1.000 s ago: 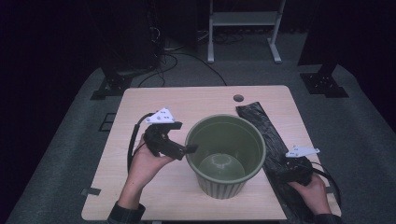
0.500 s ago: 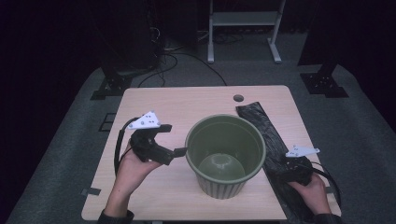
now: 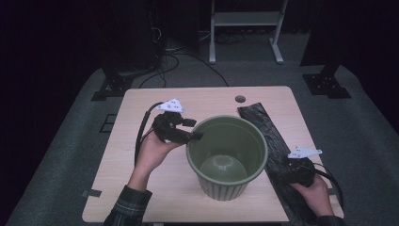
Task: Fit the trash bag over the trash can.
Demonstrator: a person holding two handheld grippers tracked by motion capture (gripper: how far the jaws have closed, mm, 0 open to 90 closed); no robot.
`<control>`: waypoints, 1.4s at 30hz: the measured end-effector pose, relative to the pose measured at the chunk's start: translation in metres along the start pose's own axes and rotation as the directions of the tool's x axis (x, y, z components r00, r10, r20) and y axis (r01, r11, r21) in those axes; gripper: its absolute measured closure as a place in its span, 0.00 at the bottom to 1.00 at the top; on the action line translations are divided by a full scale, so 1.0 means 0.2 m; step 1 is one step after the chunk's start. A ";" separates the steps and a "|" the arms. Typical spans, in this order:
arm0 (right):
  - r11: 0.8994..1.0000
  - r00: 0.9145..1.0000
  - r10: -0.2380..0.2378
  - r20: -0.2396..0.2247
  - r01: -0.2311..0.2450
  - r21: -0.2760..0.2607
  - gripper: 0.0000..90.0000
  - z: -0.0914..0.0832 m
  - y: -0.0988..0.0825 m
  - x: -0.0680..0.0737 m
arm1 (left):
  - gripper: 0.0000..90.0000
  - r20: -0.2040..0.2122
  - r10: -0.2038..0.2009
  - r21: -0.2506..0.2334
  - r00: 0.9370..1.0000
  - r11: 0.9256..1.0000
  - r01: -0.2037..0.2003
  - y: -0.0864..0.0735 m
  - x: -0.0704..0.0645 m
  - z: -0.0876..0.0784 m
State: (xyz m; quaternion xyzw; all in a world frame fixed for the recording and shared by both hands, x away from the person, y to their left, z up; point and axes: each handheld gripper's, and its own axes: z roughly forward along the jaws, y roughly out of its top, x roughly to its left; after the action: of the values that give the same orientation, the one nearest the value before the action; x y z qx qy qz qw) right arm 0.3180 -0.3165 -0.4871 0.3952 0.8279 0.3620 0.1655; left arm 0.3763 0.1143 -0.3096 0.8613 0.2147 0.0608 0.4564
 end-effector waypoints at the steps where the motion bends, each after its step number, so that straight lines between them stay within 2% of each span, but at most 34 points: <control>1: 1.000 1.000 -0.001 -0.001 0.001 0.001 0.11 0.00 0.00 0.00 | 0.49 0.003 0.003 0.004 1.000 1.000 -0.003 0.01 0.00 0.01; 3: 1.000 1.000 0.000 0.000 0.000 0.000 0.11 0.00 0.00 0.00 | 0.55 -0.005 0.004 0.033 1.000 0.999 -0.003 0.05 0.03 0.06; 4: 1.000 1.000 0.000 0.000 0.000 0.000 0.11 0.00 0.00 0.00 | 0.58 -0.005 0.004 0.033 1.000 0.999 -0.003 0.05 0.03 0.06; 5: 1.000 1.000 0.000 -0.001 0.000 0.000 0.11 0.00 0.00 0.00 | 0.58 -0.008 0.013 0.045 1.000 0.999 -0.012 0.06 0.03 0.08; 6: 1.000 1.000 0.000 -0.001 0.000 0.000 0.11 0.00 0.00 0.00 | 0.66 -0.019 0.021 0.056 1.000 0.998 -0.020 0.07 0.03 0.09; 7: 1.000 1.000 0.000 -0.001 0.000 0.000 0.11 0.00 0.00 0.00 | 0.66 -0.023 0.024 0.059 0.999 0.998 -0.022 0.08 0.03 0.10; 8: 1.000 1.000 0.000 -0.001 0.000 0.000 0.11 0.00 0.00 0.00 | 0.73 -0.018 0.028 0.063 0.999 0.998 -0.027 0.08 0.04 0.10; 12: 1.000 1.000 0.000 -0.001 0.000 0.000 0.11 0.00 0.00 0.00 | 0.80 -0.021 0.015 0.082 1.000 0.997 -0.013 0.10 0.05 0.11; 16: 1.000 1.000 -0.001 -0.001 0.001 0.000 0.11 0.00 0.00 0.00 | 0.86 -0.038 0.021 0.088 0.999 0.996 -0.018 0.11 0.06 0.12; 17: 1.000 1.000 -0.001 -0.001 0.001 0.000 0.11 0.00 0.00 0.00 | 0.86 -0.045 0.022 0.086 0.999 0.996 -0.018 0.11 0.06 0.12; 18: 1.000 1.000 -0.001 -0.001 0.001 0.000 0.11 0.00 0.00 0.00 | 0.87 -0.030 0.028 0.086 0.999 0.996 -0.025 0.12 0.07 0.13; 21: 1.000 1.000 -0.001 -0.001 0.001 0.000 0.11 0.00 0.00 0.00 | 0.87 -0.070 0.027 0.096 0.997 0.995 -0.020 0.14 0.10 0.14; 23: 1.000 1.000 -0.002 -0.002 0.002 0.000 0.11 0.00 0.00 0.00 | 0.87 -0.077 0.020 0.095 0.997 0.995 -0.013 0.14 0.12 0.14; 32: 1.000 1.000 0.002 -0.006 -0.002 -0.003 0.11 0.00 0.00 -0.01 | 0.88 -0.142 -0.046 0.084 0.989 0.995 0.058 0.19 0.28 0.18; 35: 1.000 1.000 0.010 -0.010 -0.010 -0.004 0.11 0.00 0.00 -0.01 | 0.88 -0.164 -0.052 0.083 0.985 0.994 0.066 0.20 0.32 0.18; 36: 1.000 1.000 0.013 -0.013 -0.013 -0.004 0.11 0.00 0.00 -0.01 | 0.87 -0.162 -0.065 0.071 0.985 0.994 0.078 0.20 0.34 0.19; 40: 1.000 1.000 0.020 -0.019 -0.020 -0.009 0.11 0.00 0.00 -0.02 | 0.87 -0.162 -0.069 0.067 0.984 0.994 0.081 0.20 0.35 0.19; 41: 1.000 1.000 0.020 -0.019 -0.020 -0.009 0.11 0.00 0.00 -0.02 | 0.87 -0.156 -0.073 0.060 0.985 0.995 0.083 0.20 0.35 0.19; 42: 1.000 1.000 0.020 -0.014 -0.020 -0.008 0.11 0.00 0.00 -0.02 | 0.78 -0.135 -0.109 -0.009 0.985 0.994 0.109 0.19 0.36 0.17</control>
State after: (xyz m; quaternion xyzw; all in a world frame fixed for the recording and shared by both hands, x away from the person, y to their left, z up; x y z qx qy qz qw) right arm 0.3201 -0.3201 -0.4867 0.4002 0.8235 0.3697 0.1579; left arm 0.4624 0.1005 -0.3043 0.8418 0.2918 0.0943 0.4442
